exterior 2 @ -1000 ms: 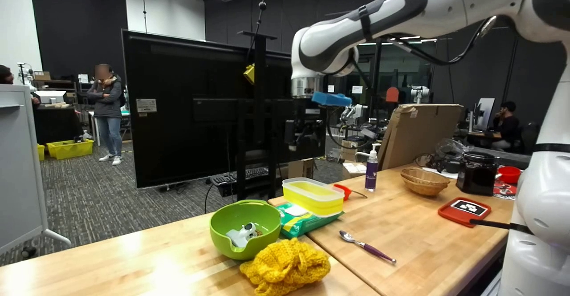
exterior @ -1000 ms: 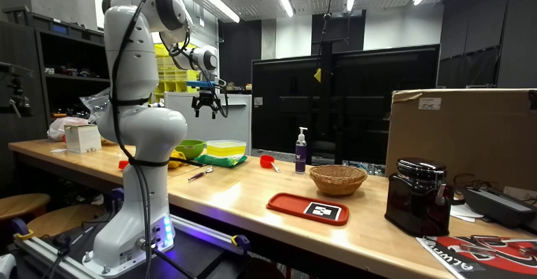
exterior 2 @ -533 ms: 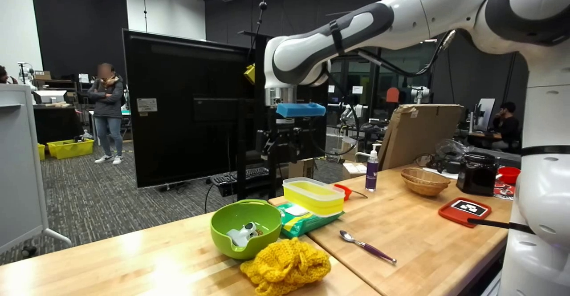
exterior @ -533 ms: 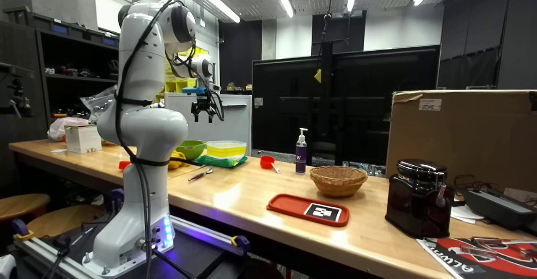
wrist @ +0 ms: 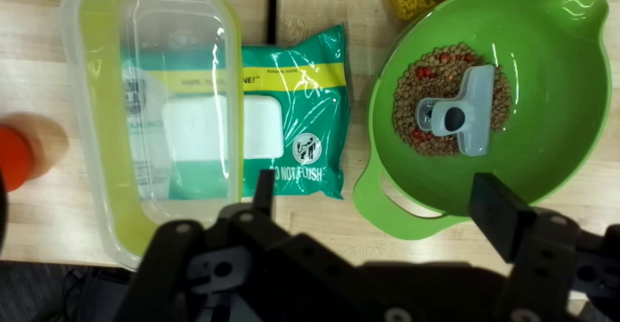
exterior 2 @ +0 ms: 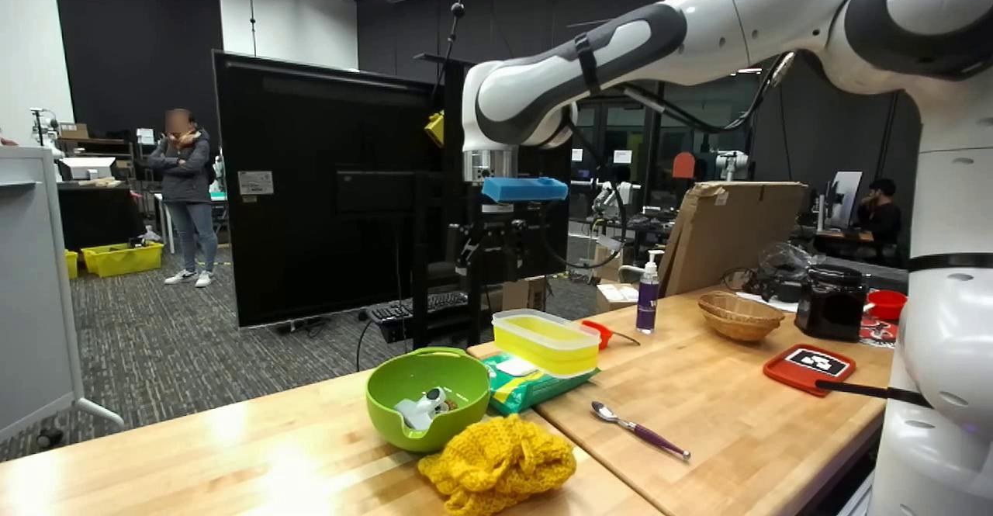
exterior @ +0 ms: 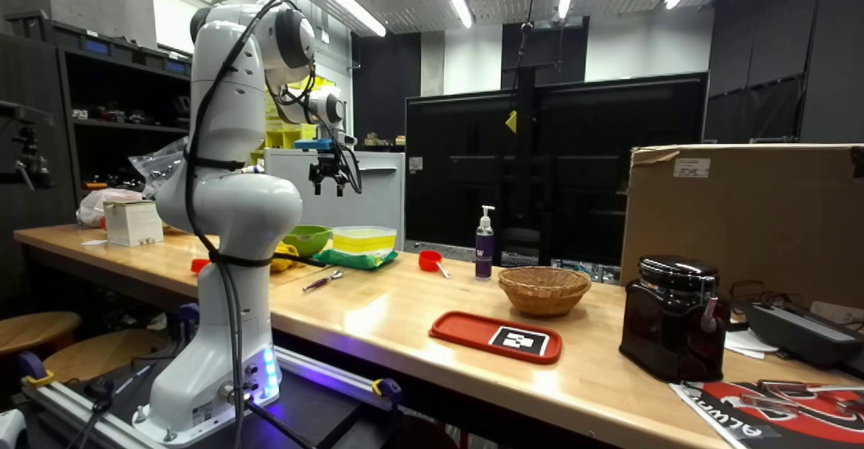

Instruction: Take the white clip out of the green bowl and place it to the right of the yellow knitted item

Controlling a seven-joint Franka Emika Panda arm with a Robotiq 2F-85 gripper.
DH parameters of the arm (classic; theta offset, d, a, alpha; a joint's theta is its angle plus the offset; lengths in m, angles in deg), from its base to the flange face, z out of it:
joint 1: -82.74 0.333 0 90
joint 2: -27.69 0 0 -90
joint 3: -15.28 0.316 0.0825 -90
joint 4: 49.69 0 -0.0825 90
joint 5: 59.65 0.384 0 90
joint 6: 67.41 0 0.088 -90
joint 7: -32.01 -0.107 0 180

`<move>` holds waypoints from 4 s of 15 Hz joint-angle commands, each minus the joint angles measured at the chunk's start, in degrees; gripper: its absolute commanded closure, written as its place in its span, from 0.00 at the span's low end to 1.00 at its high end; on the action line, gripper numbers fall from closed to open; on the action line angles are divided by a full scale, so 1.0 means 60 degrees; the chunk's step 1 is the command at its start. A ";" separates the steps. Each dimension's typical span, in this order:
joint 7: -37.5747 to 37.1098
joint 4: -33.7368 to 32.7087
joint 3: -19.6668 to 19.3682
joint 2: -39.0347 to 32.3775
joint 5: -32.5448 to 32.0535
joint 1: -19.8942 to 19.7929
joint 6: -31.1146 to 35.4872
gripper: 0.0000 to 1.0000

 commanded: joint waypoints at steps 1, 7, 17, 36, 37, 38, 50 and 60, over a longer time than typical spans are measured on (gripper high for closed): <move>-0.0109 -0.0085 -0.0177 -0.0118 -0.0190 0.0077 -0.0166 0.00; -0.0994 -0.0262 -0.0224 -0.0588 -0.0157 0.0224 -0.0304 0.00; -0.3766 -0.1760 -0.0010 -0.2104 0.0335 0.1310 -0.0626 0.00; -0.4510 -0.2544 -0.0205 -0.3652 0.0840 0.1902 -0.0091 0.00; -0.4448 -0.2524 -0.0207 -0.3677 0.0881 0.1871 -0.0066 0.00; -0.4392 -0.2510 -0.0217 -0.3695 0.0888 0.1853 -0.0041 0.00; -0.3638 -0.2245 -0.0357 -0.4069 0.1074 0.1560 0.0526 0.00; -0.3245 -0.1683 -0.0354 -0.4179 0.1703 0.1496 0.1278 0.00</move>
